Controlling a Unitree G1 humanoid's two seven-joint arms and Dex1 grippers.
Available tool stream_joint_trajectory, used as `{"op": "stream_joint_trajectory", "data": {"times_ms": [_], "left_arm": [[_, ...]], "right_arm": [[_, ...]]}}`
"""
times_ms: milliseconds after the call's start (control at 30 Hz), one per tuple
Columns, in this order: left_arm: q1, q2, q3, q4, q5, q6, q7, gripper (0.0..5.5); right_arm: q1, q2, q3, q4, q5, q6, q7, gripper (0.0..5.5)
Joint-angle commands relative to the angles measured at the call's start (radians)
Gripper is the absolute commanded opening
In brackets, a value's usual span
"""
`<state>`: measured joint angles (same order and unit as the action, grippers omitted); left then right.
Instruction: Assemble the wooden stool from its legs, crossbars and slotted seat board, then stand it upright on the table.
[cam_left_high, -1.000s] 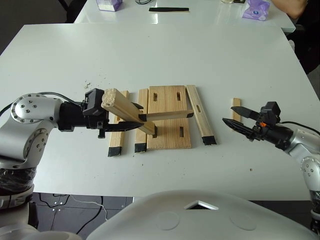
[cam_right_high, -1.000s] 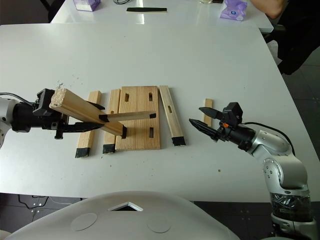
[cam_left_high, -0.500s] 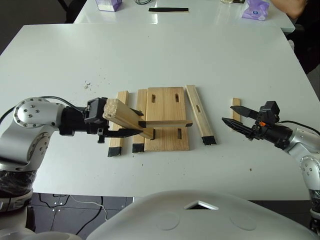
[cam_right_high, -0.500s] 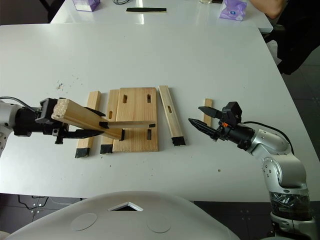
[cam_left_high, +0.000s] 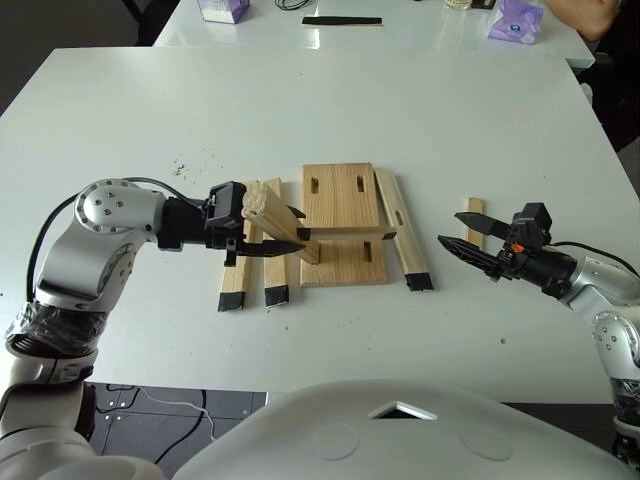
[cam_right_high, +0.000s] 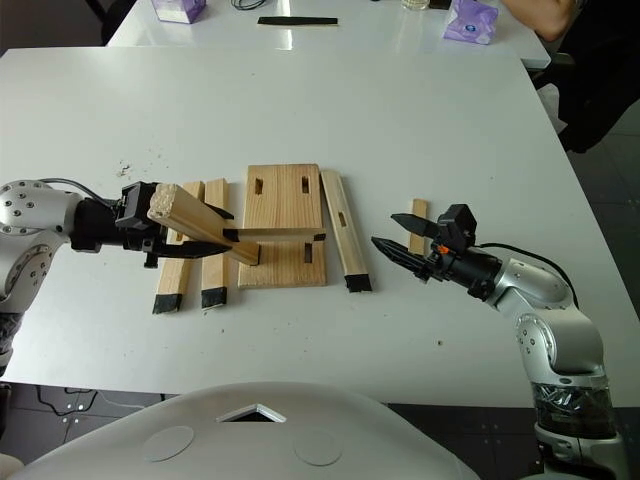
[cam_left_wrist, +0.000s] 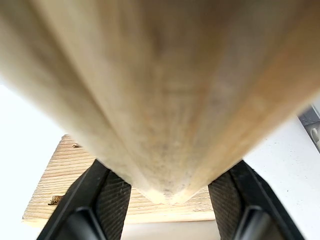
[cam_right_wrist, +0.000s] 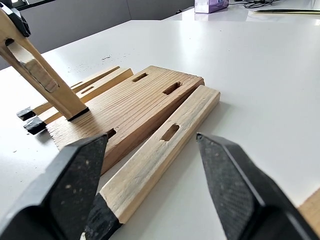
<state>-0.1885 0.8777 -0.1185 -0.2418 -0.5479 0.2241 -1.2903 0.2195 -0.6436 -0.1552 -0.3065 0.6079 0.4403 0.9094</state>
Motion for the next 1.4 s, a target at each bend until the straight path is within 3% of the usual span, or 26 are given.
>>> {"op": "stream_joint_trajectory", "data": {"times_ms": [33, 233, 400, 567, 767, 967, 1133, 1400], "left_arm": [[-0.008, -0.030, -0.075, 0.079, 0.071, 0.003, -0.042, 2.15], [-0.051, -0.017, -0.131, 0.139, 0.147, 0.049, -0.015, 2.15], [-0.048, -0.025, -0.119, 0.121, 0.200, 0.076, 0.059, 2.98], [0.037, -0.006, -0.031, 0.051, 0.223, 0.081, 0.147, 2.98], [0.228, -0.032, 0.130, -0.108, 0.222, 0.226, 0.371, 2.98], [0.497, -0.148, 0.236, -0.224, 0.235, 0.342, 0.595, 2.98], [0.550, -0.223, 0.294, -0.256, 0.270, 0.339, 0.727, 2.98], [0.674, -0.240, 0.304, -0.268, 0.279, 0.409, 0.763, 2.98]], "right_arm": [[-0.023, -0.005, 0.005, 0.000, -0.001, 0.012, 0.002, 3.28], [-0.042, -0.011, 0.011, 0.013, -0.006, 0.013, 0.009, 3.28], [-0.043, -0.009, 0.006, 0.020, -0.008, 0.010, 0.006, 3.28], [-0.007, -0.004, 0.006, 0.002, -0.016, -0.003, 0.003, 3.28], [0.119, 0.031, -0.038, -0.066, -0.011, -0.025, -0.040, 3.28], [0.227, 0.071, -0.085, -0.128, 0.004, -0.038, -0.080, 3.28], [0.268, 0.111, -0.094, -0.152, 0.003, -0.057, -0.114, 3.28], [0.287, 0.140, -0.072, -0.160, -0.011, -0.072, -0.137, 3.28]]}}
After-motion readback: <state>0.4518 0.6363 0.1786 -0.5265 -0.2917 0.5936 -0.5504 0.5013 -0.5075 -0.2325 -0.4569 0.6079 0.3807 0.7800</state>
